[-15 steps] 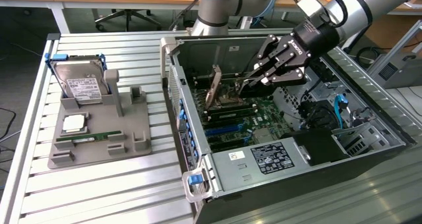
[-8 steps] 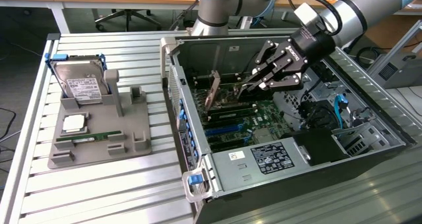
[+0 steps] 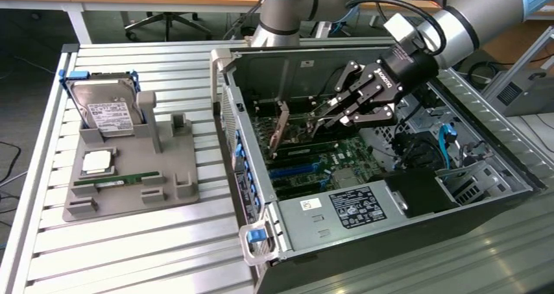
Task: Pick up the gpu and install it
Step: 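Press down on the gpu until it lock into place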
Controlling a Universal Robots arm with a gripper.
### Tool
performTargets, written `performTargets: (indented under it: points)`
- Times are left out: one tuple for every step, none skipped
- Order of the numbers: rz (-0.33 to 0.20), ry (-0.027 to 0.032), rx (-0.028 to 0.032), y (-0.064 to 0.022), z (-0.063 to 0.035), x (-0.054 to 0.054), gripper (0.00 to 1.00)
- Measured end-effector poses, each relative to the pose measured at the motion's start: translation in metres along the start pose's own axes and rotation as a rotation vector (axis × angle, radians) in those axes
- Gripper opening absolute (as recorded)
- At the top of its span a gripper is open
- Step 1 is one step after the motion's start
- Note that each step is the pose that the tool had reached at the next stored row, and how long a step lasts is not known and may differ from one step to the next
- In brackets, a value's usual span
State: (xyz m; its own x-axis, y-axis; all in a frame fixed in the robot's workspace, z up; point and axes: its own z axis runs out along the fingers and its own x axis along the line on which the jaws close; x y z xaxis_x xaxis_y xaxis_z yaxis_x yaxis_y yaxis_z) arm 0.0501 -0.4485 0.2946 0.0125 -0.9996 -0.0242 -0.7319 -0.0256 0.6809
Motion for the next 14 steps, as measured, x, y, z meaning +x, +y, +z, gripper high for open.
performTargets:
  points:
    - [0.004, -0.0042, 0.0001, -0.0018, 0.0023, 0.000, 0.27]
    - [0.009, -0.0081, 0.0002, -0.0030, 0.0037, 0.000, 0.27]
    - [0.015, -0.0135, 0.0004, -0.0042, 0.0051, 0.000, 0.27]
    - [0.023, -0.0212, 0.0006, -0.0055, 0.0065, 0.000, 0.27]
    - [0.027, -0.0244, 0.0007, -0.0059, 0.0070, 0.000, 0.27]
    - [0.029, -0.0252, 0.0008, -0.0061, 0.0072, 0.001, 0.27]
    - [0.031, -0.0235, 0.0009, -0.0061, 0.0073, 0.001, 0.27]
    - [0.034, -0.0204, 0.0009, -0.0061, 0.0076, 0.002, 0.27]
    - [0.036, -0.0190, 0.0009, -0.0069, 0.0092, 0.003, 0.27]
    - [0.036, -0.0186, 0.0009, -0.0075, 0.0104, 0.003, 0.27]
    - [0.036, -0.0184, 0.0009, -0.0082, 0.0114, 0.003, 0.27]
    - [0.036, -0.0185, 0.0009, -0.0090, 0.0123, 0.003, 0.27]
    - [0.036, -0.0188, 0.0009, -0.0098, 0.0132, 0.003, 0.27]
    - [0.037, -0.0189, 0.0009, -0.0107, 0.0142, 0.003, 0.27]
